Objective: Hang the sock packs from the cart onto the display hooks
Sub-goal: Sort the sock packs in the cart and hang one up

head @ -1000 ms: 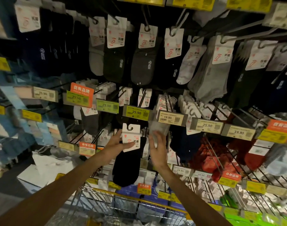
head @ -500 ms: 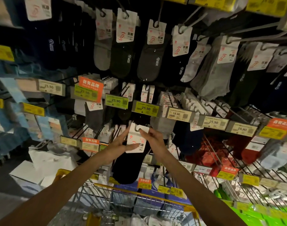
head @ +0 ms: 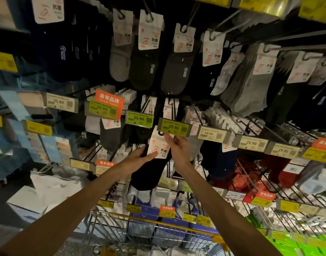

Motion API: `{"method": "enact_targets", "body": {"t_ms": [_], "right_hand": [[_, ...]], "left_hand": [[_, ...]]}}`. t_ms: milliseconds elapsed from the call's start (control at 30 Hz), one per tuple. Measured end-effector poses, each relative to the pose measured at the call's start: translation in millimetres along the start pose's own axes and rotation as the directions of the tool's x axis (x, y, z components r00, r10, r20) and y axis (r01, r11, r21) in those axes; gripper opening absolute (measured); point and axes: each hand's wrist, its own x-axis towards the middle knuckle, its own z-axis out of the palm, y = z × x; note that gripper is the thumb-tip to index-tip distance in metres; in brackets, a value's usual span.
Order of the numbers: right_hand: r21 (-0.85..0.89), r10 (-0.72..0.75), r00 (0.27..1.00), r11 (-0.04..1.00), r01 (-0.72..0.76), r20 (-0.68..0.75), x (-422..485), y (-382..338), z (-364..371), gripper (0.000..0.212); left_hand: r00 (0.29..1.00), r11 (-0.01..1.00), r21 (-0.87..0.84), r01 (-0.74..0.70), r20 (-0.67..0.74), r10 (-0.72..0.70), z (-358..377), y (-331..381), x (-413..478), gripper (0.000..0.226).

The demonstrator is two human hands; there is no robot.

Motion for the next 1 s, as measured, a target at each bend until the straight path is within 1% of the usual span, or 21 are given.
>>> {"method": "enact_targets", "body": {"t_ms": [100, 200, 300, 433, 567, 667, 767, 833, 900, 1000], "right_hand": [[-0.015, -0.018, 1.000, 1.000, 0.018, 0.000, 2, -4, 0, 0.010], [0.001, -0.073, 0.997, 0.997, 0.073, 0.041, 0, -5, -7, 0.010], [0.011, -0.115, 0.991, 0.993, 0.114, 0.070, -6, -5, -17, 0.012], [0.009, -0.119, 0.992, 0.993, 0.119, 0.034, -7, -10, -23, 0.016], [-0.054, -0.144, 0.989, 0.988, 0.143, -0.016, 3, -17, -19, 0.020], [-0.109, -0.160, 0.986, 0.982, 0.153, -0.053, 8, -11, -17, 0.014], [-0.135, -0.137, 0.987, 0.983, 0.125, -0.089, 10, -6, -15, 0.011], [-0.134, -0.156, 0.983, 0.981, 0.142, -0.098, 11, -6, -15, 0.011], [-0.115, -0.146, 0.983, 0.984, 0.133, -0.112, 13, -8, -14, 0.011], [-0.098, -0.108, 0.985, 0.991, 0.095, -0.132, 15, -10, -11, 0.016]], "left_hand": [[0.999, 0.999, 0.035, -0.030, -0.016, 0.031, 1, 4, 3, 0.041], [0.997, 0.998, 0.039, -0.058, 0.047, 0.056, 2, 0, 2, 0.039], [0.994, 0.995, 0.071, -0.064, 0.095, 0.057, 3, -5, 0, 0.045], [0.989, 0.992, 0.061, -0.106, 0.109, 0.099, 10, 2, 1, 0.042], [0.991, 0.991, 0.053, -0.124, 0.064, 0.121, 14, 10, 8, 0.036], [0.993, 0.992, 0.048, -0.115, 0.045, 0.113, 16, 9, 13, 0.043], [0.993, 0.993, 0.031, -0.117, 0.025, 0.117, 17, 7, 16, 0.041], [0.991, 0.990, 0.032, -0.136, -0.001, 0.136, 19, 6, 19, 0.040], [0.986, 0.986, 0.036, -0.163, -0.027, 0.164, 20, 4, 21, 0.044], [0.977, 0.978, 0.057, -0.199, -0.064, 0.203, 20, 0, 23, 0.060]]}}
